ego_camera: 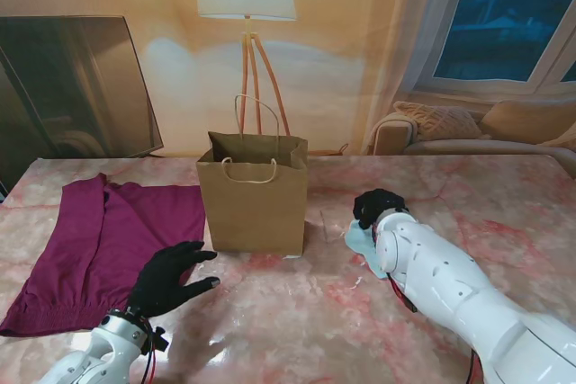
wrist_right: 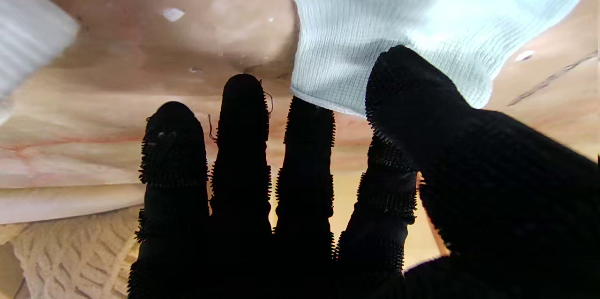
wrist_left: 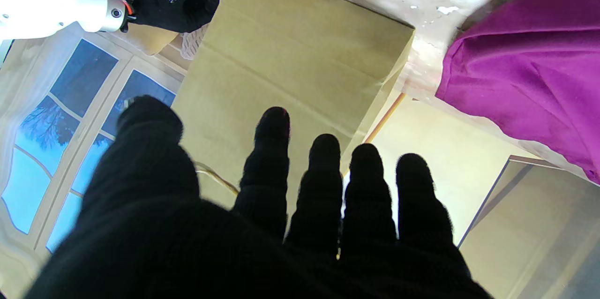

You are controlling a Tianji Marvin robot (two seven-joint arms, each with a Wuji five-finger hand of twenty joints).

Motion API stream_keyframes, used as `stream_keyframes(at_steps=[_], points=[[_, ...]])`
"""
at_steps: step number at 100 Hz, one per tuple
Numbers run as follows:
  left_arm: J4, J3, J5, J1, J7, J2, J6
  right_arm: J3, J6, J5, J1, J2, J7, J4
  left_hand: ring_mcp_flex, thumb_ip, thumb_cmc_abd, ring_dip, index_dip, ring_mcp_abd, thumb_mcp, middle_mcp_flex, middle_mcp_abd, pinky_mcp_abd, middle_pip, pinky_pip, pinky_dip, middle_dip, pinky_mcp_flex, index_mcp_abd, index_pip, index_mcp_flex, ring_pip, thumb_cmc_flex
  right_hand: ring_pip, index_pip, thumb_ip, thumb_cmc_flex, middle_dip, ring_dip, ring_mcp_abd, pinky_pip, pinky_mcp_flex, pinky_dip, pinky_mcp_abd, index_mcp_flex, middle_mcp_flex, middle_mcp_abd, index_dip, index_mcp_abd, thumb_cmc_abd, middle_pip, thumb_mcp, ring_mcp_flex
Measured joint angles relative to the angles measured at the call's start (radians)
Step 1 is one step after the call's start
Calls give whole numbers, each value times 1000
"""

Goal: Fold the socks and the shorts into the kraft paper bag

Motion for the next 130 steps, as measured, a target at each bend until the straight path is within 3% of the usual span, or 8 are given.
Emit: stream_keyframes(at_steps=[11,34,64,92,113,123,125,130], points=[[0,1,0,0,-1,0,0,67,-17,-45,-46,21,-1,-58,0,0,0,0,0,0,0,0,0,0,0,0,0,0,0,0,0,0,0,0,17,0,0,-1,61,19,-11,31,17,3,0,20,28,-1,10,-9,-12,28,1,43],[-1,4,1,-2,-1,0,0,224,-25,-178,-177,75,-37,-257,0,0,0,0,0,0,0,0,0,0,0,0,0,0,0,0,0,0,0,0,27,0,0,-1,99,43,-11,47,-10,12,0,20,27,-2,10,-9,-12,42,1,42],[3,15,2,-10,11,0,-6,427,-152,-374,-345,140,-26,-487,0,0,0,0,0,0,0,0,0,0,0,0,0,0,0,0,0,0,0,0,27,-3,0,-12,121,54,-12,26,-89,12,4,16,-5,-14,9,-36,29,42,-17,-18],[2,17,3,-10,14,0,-6,517,-267,-530,-447,198,2,-556,0,0,0,0,0,0,0,0,0,0,0,0,0,0,0,0,0,0,0,0,2,-14,-1,-15,126,54,-35,-2,-165,18,5,16,-109,-35,9,-74,30,22,-31,-138],[0,20,4,-10,11,0,-6,555,-336,-604,-504,224,23,-578,0,0,0,0,0,0,0,0,0,0,0,0,0,0,0,0,0,0,0,0,-31,-27,-1,-41,122,55,-46,-27,-198,27,-4,16,-162,-37,9,-85,30,-14,-33,-196],[-2,20,5,-10,9,0,-5,584,-367,-620,-536,233,70,-611,0,0,0,0,0,0,0,0,0,0,0,0,0,0,0,0,0,0,0,0,-57,-38,-1,-50,98,53,-48,-42,-204,40,-6,16,-171,-37,7,-85,41,-46,-43,-222],[-2,20,5,-10,9,0,-4,590,-372,-620,-543,234,84,-619,0,0,0,0,0,0,0,0,0,0,0,0,0,0,0,0,0,0,0,0,-68,-38,-22,-50,91,45,-48,-50,-208,41,-6,16,-171,-37,-6,-85,41,-59,-43,-229],[-5,20,5,-9,8,0,-4,602,-382,-620,-558,238,120,-642,0,0,0,0,0,0,0,0,0,0,0,0,0,0,0,0,0,0,0,0,-83,-39,-22,-70,51,33,-48,-62,-214,48,-14,16,-191,-37,-73,-78,45,-94,-46,-245]])
